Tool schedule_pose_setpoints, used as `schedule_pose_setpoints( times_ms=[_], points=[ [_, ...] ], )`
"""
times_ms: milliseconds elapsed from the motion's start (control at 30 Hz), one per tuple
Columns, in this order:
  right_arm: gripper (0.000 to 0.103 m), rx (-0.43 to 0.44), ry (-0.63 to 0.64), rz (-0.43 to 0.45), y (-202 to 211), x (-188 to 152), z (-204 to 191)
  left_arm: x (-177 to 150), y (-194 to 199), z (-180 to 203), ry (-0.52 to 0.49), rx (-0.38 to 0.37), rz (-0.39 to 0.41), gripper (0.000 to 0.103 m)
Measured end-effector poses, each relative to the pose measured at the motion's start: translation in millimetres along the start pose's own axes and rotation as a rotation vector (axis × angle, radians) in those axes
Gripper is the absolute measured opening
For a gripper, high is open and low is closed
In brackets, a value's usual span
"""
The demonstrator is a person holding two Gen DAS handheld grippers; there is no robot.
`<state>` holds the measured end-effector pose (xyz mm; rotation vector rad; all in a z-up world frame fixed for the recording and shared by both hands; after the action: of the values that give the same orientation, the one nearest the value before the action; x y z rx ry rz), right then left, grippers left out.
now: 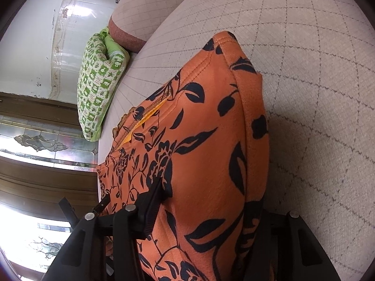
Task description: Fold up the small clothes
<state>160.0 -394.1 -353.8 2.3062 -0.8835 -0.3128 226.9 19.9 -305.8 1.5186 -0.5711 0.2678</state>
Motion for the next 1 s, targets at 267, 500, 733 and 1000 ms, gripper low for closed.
schedule_pose_setpoints(
  times_ms=[267,500,733,1000],
  points=[
    [0.051,0.021,-0.001,-0.006,0,1,3,3,-10,-12,0.034,-0.150,-0.025,0.094],
    [0.051,0.052,0.003,-0.008,2,0,5,-5,-6,-23,-0.047,-0.247,-0.009,0.088],
    [0.052,0.062,0.017,0.010,3,-1,5,-15,-2,-37,-0.057,-0.254,0.021,0.071],
    [0.053,0.014,0.026,0.056,3,-5,-2,-3,0,-11,-0.051,-0.239,0.023,0.089]
  ],
)
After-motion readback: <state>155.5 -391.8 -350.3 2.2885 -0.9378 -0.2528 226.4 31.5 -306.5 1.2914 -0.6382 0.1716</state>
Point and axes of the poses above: each gripper's, at about its wrist camera, not at the fingertips, and y roughly against the way its jaws point, z to its right, x to its top, the point moved 5 cm from there along -y, roughly the way its jaws point, and after that the axes turned 10 degrees about -y, right-handed, at the moved point
